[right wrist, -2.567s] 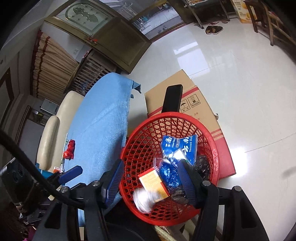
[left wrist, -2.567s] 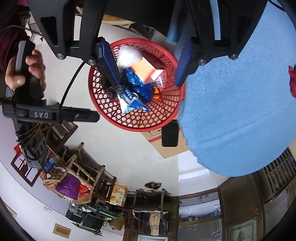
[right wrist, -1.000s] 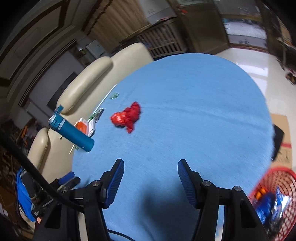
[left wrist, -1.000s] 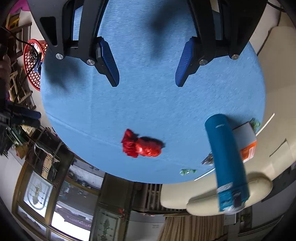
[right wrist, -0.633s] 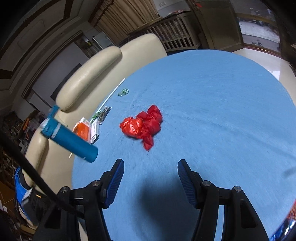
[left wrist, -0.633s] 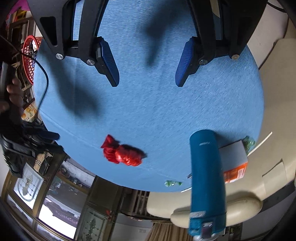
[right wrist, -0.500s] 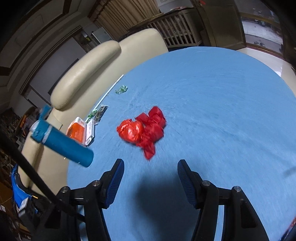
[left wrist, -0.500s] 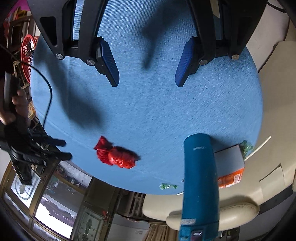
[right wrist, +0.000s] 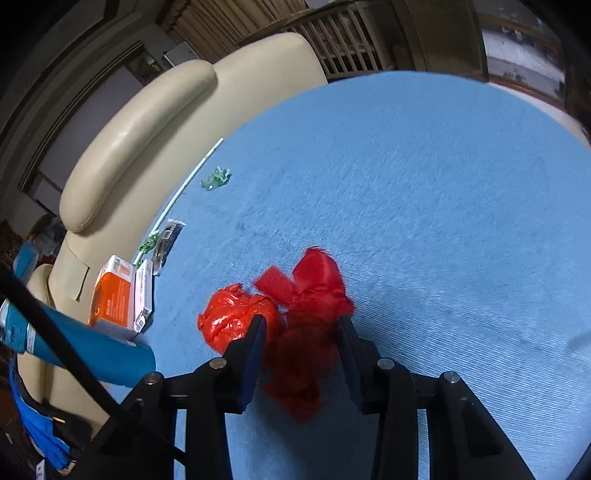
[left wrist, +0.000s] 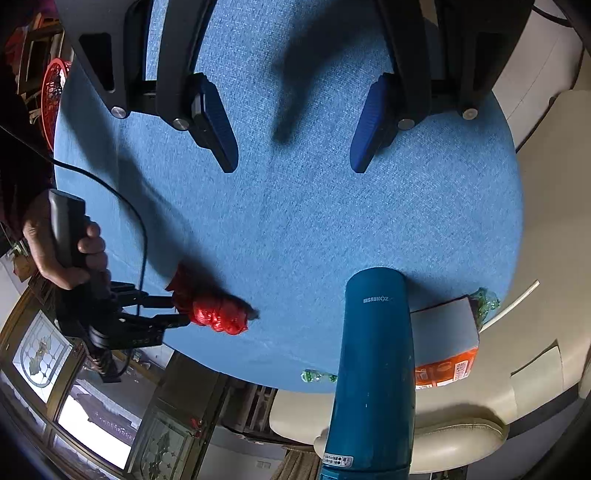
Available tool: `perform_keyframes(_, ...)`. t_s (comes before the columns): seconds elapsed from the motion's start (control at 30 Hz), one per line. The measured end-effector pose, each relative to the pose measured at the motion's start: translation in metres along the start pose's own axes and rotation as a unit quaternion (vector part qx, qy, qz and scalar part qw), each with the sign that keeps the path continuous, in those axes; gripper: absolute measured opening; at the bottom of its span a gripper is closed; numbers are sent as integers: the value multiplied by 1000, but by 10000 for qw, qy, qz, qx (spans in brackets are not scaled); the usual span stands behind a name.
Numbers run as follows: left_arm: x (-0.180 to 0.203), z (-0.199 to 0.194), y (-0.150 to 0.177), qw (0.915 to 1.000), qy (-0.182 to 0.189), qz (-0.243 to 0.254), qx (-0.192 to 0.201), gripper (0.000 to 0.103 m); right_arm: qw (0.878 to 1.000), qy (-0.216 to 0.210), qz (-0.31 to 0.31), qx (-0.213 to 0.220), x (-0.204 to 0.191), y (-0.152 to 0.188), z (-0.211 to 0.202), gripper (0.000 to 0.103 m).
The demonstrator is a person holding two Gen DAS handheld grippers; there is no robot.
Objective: Collect trash
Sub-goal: 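Grasp the red plastic bag with the right tool while the left tool grasps the red mesh bag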
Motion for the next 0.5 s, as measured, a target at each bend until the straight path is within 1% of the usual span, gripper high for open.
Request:
perform_keyframes(0.03,1,-1,0,10000,-1,6,-1,64,9999,88,-28,-40,1,0,4,43)
perform_keyframes(0.1,3,0,-1,10000,5,18,-9,64,9999,88,14,-93,3,2,10,43)
perform_keyframes(0.23,10,2,-5,10000,0,43,-26,64,9999,56,-50,-92,4,5,13,36)
perform_keyframes(0.37,17,2,-10,10000,3,93,-27,64,9999,62,-142,-11,6,7,8,35)
perform_keyframes(0.5,32,6,-25,9998,42,171,1,64,9997,75,-208,77,13,15,-9,34)
Point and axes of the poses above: each gripper's, at about its wrist camera, not at the fingertips, and z roughly the way its jaws point, x to its right, y to its underside, the point moved 7 cm from there along z, roughly the way its jaws point, and after that the axes turned 2 degrees about x, right-handed, at the moved point
